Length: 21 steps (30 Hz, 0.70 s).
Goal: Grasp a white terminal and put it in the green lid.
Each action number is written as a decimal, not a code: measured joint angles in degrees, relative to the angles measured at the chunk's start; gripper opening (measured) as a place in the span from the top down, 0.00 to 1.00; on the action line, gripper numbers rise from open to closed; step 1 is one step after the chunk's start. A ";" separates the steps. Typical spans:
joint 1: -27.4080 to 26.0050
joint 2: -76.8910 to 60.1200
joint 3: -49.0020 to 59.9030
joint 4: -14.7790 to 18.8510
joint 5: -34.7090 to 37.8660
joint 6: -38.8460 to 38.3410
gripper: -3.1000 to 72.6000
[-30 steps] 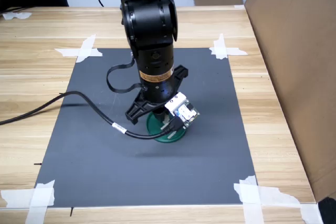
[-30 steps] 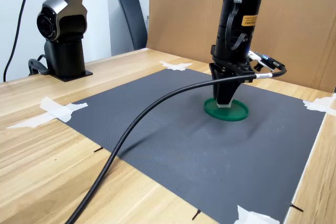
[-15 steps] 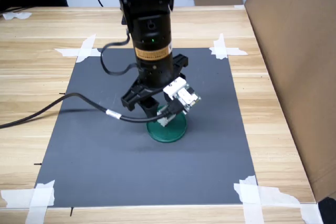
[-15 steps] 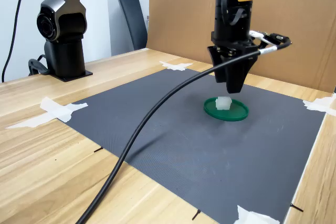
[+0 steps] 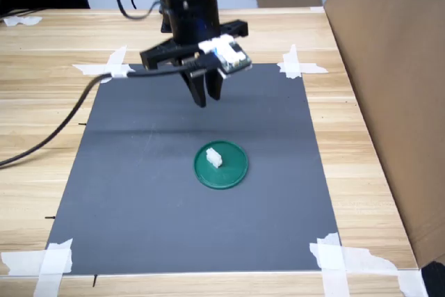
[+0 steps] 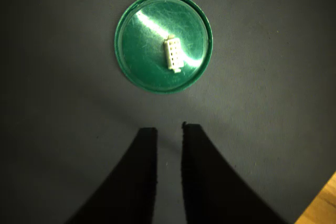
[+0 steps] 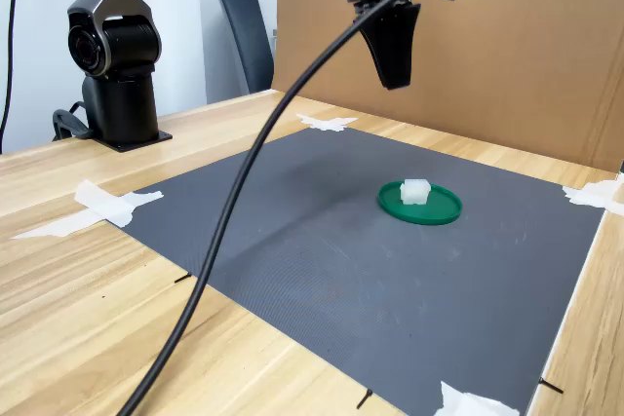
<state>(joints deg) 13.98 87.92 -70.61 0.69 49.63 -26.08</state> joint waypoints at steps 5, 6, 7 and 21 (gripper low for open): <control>-0.51 -6.92 3.35 -0.02 1.56 3.13 0.97; -1.82 -9.63 6.07 0.25 0.15 4.23 0.98; -3.12 -11.54 8.17 0.40 -1.16 4.65 0.99; -13.49 -41.66 34.63 4.02 -8.86 8.88 0.99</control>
<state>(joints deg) 0.50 46.26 -35.98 4.70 40.78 -17.20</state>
